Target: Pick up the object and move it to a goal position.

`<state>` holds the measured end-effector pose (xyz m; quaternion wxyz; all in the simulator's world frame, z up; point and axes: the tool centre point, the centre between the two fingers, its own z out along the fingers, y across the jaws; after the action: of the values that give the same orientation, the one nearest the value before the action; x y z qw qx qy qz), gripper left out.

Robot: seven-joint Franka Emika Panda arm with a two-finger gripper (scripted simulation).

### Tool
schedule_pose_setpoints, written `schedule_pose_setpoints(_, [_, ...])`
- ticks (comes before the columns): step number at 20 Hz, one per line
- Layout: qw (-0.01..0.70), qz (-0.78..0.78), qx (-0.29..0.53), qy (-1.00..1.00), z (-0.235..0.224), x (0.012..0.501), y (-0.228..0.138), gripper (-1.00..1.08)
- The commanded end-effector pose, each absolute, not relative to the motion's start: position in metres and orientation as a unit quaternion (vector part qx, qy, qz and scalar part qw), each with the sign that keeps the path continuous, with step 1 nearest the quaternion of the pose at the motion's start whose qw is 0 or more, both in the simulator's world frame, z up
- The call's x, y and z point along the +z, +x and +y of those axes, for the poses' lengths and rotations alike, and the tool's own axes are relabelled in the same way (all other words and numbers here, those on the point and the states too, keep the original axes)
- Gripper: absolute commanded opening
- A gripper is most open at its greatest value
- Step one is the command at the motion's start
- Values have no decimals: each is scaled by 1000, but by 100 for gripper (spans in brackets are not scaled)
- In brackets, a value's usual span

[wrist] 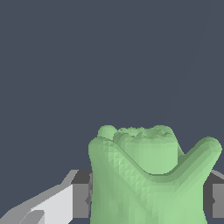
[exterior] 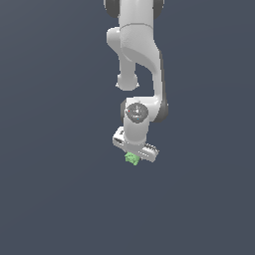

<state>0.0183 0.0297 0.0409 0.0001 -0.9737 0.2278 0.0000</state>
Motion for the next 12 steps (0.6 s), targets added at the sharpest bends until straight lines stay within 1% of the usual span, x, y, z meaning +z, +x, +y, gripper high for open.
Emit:
schedule_pose_setpoints(1, [0, 228, 0, -974, 29, 40, 18, -100])
schedule_pose_setpoints(12, [0, 228, 0, -974, 28, 42, 16, -100])
